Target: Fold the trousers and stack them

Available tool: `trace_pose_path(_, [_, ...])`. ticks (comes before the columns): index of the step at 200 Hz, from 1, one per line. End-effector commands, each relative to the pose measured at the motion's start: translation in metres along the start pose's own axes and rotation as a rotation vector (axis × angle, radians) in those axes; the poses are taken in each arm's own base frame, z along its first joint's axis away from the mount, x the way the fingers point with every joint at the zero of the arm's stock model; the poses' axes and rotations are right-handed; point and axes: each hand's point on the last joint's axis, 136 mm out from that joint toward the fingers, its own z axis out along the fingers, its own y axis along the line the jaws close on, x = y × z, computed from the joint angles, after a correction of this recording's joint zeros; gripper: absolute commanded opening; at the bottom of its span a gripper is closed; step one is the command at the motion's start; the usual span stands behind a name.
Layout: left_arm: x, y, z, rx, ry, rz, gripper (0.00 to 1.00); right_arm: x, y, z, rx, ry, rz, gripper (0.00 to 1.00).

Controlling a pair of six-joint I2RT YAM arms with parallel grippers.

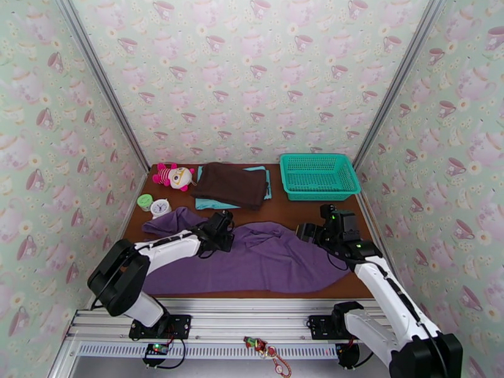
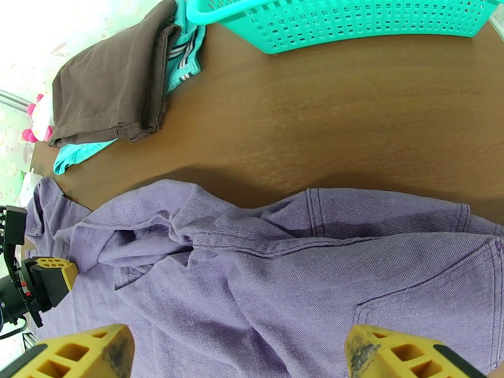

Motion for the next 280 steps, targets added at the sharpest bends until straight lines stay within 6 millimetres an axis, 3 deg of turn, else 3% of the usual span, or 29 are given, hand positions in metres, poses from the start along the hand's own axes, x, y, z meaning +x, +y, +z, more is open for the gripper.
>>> trace_pose_path(1, [-0.029, -0.016, -0.029, 0.053, -0.076, 0.015, 0.00, 0.002, -0.007, 0.009, 0.030, 0.014, 0.020, 0.93])
trace_pose_path(30, [-0.060, -0.011, -0.078, 0.026, -0.183, -0.006, 0.00, -0.012, -0.014, 0.030, 0.077, 0.033, -0.016, 0.93])
trace_pose_path(41, [-0.084, -0.014, -0.103, 0.037, -0.254, -0.010, 0.00, -0.018, -0.017, 0.039, 0.098, 0.037, -0.045, 0.94])
trace_pose_path(58, [-0.103, -0.009, -0.120, 0.016, -0.298, -0.014, 0.00, -0.024, -0.016, 0.055, 0.118, 0.060, -0.081, 0.94])
trace_pose_path(119, [-0.128, -0.001, -0.115, -0.006, -0.322, -0.054, 0.00, -0.036, 0.034, 0.093, 0.087, 0.013, -0.338, 0.94])
trace_pose_path(193, [-0.131, 0.012, -0.121, -0.008, -0.372, -0.087, 0.00, 0.007, 0.058, 0.124, 0.000, 0.171, -0.435, 0.83])
trace_pose_path(202, [-0.131, 0.013, -0.120, -0.006, -0.375, -0.088, 0.00, 0.011, 0.057, 0.127, 0.008, 0.183, -0.439, 0.76])
trace_pose_path(212, [-0.131, 0.016, -0.118, -0.010, -0.375, -0.092, 0.00, 0.013, 0.057, 0.129, 0.006, 0.194, -0.436, 0.61])
trace_pose_path(239, [-0.134, 0.027, -0.106, -0.032, -0.366, -0.122, 0.00, 0.008, 0.056, 0.127, 0.028, 0.179, -0.436, 0.00])
trace_pose_path(280, [-0.157, 0.031, -0.091, -0.023, -0.375, -0.164, 0.00, -0.017, 0.042, 0.101, 0.169, 0.121, -0.455, 0.00])
